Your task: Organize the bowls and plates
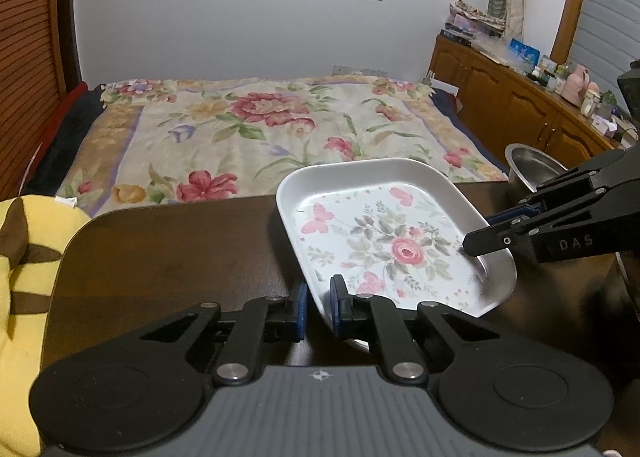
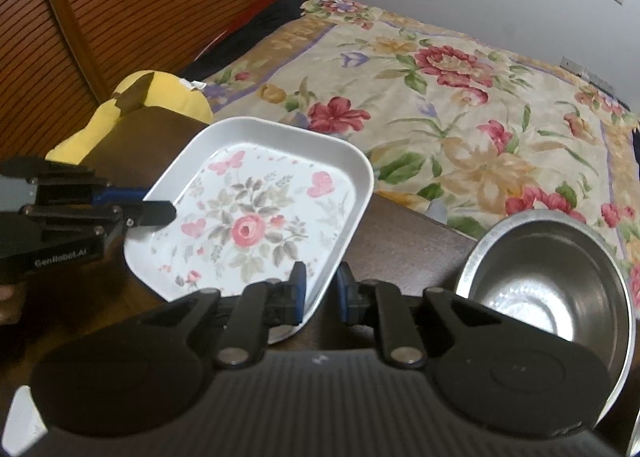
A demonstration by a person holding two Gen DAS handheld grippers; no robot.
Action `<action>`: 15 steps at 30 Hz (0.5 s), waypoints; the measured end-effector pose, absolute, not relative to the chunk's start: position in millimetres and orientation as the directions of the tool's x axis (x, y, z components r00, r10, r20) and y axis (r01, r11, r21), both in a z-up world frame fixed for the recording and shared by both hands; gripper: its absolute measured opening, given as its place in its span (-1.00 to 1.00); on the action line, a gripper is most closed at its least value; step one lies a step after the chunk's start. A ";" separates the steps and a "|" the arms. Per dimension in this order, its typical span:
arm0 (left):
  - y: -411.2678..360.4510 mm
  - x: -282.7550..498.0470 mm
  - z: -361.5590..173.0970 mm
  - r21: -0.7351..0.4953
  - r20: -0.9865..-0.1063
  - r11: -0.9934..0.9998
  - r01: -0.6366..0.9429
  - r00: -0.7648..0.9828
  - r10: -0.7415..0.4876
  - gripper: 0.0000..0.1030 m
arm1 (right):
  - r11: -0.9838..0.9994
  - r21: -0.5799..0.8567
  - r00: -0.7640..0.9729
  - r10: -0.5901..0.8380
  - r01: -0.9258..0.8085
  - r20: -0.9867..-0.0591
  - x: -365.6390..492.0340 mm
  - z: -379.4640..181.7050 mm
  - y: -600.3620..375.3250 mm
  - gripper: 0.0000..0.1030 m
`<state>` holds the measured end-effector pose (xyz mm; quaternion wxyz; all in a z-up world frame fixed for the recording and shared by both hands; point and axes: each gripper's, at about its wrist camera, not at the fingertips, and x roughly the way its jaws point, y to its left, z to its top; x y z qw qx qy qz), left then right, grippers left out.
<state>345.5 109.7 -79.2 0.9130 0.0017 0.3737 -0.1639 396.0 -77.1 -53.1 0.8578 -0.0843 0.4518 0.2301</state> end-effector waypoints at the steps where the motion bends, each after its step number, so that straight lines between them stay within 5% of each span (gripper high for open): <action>1: 112.1 341.8 -78.4 -0.123 -0.680 0.947 0.295 0.670 -0.297 -0.76 | 0.878 0.066 0.483 0.322 -0.474 -0.814 393.6 -52.8 -75.3 -0.68; 15: 141.2 290.7 -44.2 -0.123 -0.628 0.959 0.254 0.729 -0.274 -0.76 | 0.865 0.086 0.525 0.376 -0.495 -0.763 353.9 -22.7 -53.2 -0.68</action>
